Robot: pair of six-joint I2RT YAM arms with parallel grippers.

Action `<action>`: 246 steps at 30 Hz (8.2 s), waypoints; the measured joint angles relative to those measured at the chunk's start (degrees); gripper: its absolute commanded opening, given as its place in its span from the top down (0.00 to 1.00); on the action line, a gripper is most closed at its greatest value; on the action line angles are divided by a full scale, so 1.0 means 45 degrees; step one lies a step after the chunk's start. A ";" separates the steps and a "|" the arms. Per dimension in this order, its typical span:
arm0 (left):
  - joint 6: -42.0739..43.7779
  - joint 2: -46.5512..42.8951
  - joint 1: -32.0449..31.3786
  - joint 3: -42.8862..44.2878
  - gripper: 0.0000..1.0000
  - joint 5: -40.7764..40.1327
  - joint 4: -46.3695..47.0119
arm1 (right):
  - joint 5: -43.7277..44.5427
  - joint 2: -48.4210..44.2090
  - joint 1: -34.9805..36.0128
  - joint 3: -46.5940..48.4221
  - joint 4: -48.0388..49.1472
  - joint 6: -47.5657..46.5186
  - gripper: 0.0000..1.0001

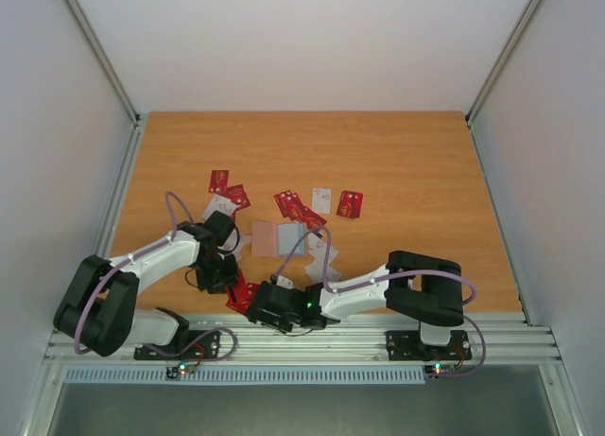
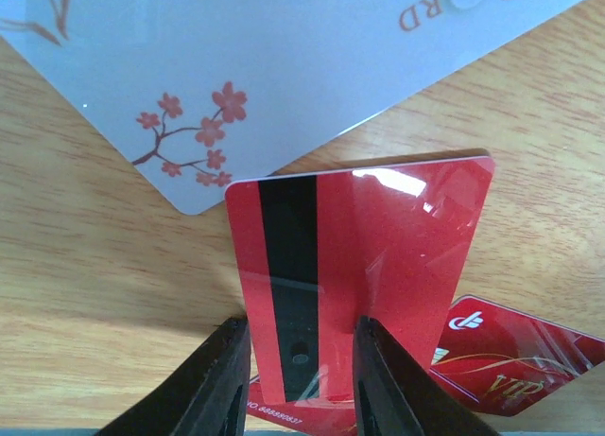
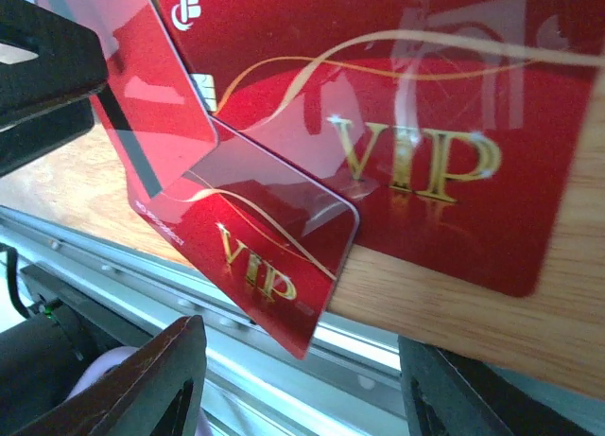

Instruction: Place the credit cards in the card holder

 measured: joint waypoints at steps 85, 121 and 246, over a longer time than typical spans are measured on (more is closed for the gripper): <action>-0.0457 0.0112 0.0068 0.0165 0.54 0.0238 -0.0049 | -0.1127 -0.0544 -0.2166 -0.0879 0.2453 -0.1209 0.99; 0.5727 -0.4041 0.0019 0.6441 0.24 0.3322 -0.0097 | -1.1667 -0.5440 -1.0409 0.6436 -1.1696 -1.4022 0.99; 0.4843 0.4614 0.0418 0.6222 1.00 0.0437 0.1647 | -0.9573 0.3240 -1.0035 0.6819 -0.8029 -1.3226 0.43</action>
